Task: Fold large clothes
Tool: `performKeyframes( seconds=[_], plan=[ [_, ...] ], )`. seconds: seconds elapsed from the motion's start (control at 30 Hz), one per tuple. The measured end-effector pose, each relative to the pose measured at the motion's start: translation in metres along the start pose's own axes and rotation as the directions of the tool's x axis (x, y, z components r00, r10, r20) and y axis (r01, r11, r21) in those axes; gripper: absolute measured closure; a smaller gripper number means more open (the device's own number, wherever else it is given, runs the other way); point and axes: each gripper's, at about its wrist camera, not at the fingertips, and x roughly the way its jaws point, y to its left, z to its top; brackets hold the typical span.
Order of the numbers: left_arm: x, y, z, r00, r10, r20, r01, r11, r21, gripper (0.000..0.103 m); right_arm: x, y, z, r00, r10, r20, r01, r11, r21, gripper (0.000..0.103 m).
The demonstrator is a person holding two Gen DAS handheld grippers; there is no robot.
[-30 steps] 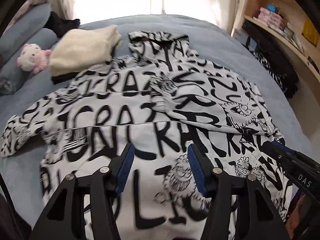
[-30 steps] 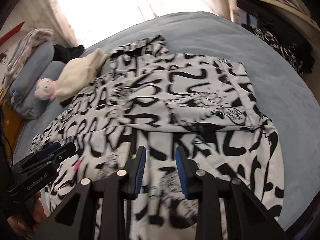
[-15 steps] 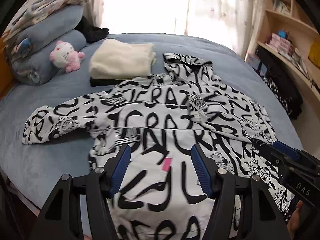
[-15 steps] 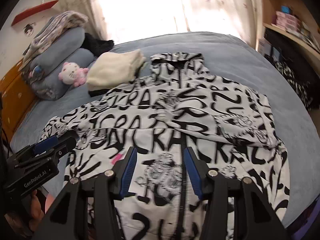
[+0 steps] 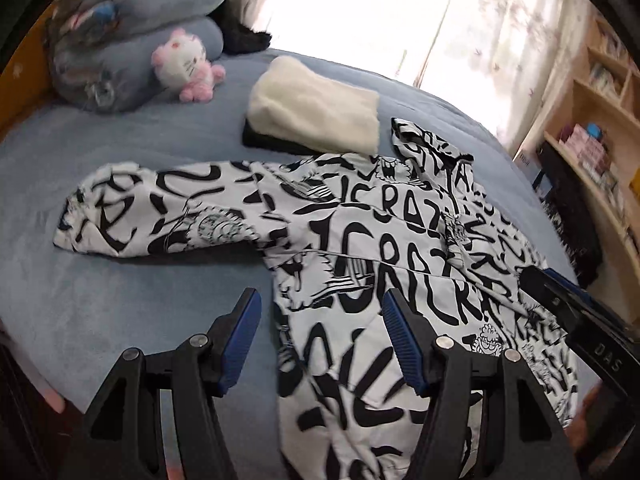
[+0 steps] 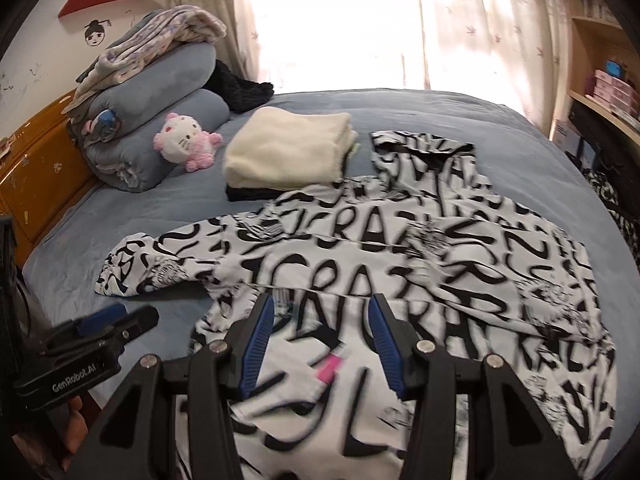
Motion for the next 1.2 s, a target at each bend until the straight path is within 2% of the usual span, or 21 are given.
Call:
performKeyframes(
  seconds=[0.17,0.3,0.43,0.67,0.73,0.8,0.9,0.93,0.97,1.03,1.07,1.13,1.2],
  plan=[
    [0.016,0.06,0.004,0.998,-0.067,0.001,0.067,0.992,-0.105,0.041,0.034,0.038,0.011,1.0,0.016,-0.005,-0.016,1.0,-0.024,0.054],
    [0.032,0.12,0.008,0.992,-0.126,0.015,0.127,0.966,-0.226,0.042,0.072,0.071,0.015,0.999,0.037,-0.036,-0.039,0.998,-0.05,0.054],
    [0.052,0.179,0.011,0.989,-0.148,0.027,0.148,0.928,-0.343,0.042,0.107,0.099,0.017,0.996,0.06,-0.065,-0.065,0.995,-0.077,0.054],
    [0.088,0.248,0.016,0.988,-0.156,0.018,0.145,0.865,-0.48,0.042,0.157,0.14,0.025,0.99,0.103,-0.093,-0.112,0.988,-0.102,0.054],
    [0.099,0.265,0.013,0.984,-0.18,0.012,0.159,0.833,-0.53,0.042,0.166,0.146,0.026,0.988,0.115,-0.1,-0.125,0.987,-0.102,0.054],
    [0.105,0.277,0.011,0.977,-0.211,0.043,0.197,0.797,-0.57,0.042,0.173,0.151,0.026,0.987,0.122,-0.105,-0.134,0.985,-0.107,0.054],
    [0.108,0.288,0.012,0.979,-0.186,0.084,0.199,0.773,-0.602,0.052,0.181,0.153,0.023,0.984,0.126,-0.123,-0.141,0.983,-0.115,0.054],
    [0.108,0.293,0.012,0.981,-0.173,0.092,0.192,0.767,-0.612,0.062,0.183,0.153,0.022,0.983,0.127,-0.131,-0.142,0.983,-0.114,0.054],
    [0.109,0.296,0.014,0.984,-0.153,0.094,0.178,0.762,-0.622,0.079,0.186,0.152,0.02,0.982,0.129,-0.141,-0.145,0.983,-0.11,0.054],
    [0.111,0.301,0.015,0.99,-0.1,0.096,0.139,0.754,-0.642,0.094,0.189,0.148,0.018,0.978,0.139,-0.157,-0.155,0.984,-0.093,0.054],
    [0.11,0.305,0.015,0.991,-0.086,0.104,0.133,0.749,-0.649,0.096,0.19,0.145,0.017,0.977,0.141,-0.161,-0.156,0.984,-0.087,0.054],
    [0.104,0.299,0.018,0.993,-0.023,0.113,0.09,0.769,-0.633,0.097,0.19,0.139,0.016,0.976,0.14,-0.168,-0.154,0.985,-0.072,0.054],
    [0.091,0.28,0.028,0.99,0.069,0.127,0.018,0.814,-0.581,0.098,0.188,0.132,0.015,0.975,0.144,-0.172,-0.155,0.986,-0.055,0.054]
  ],
)
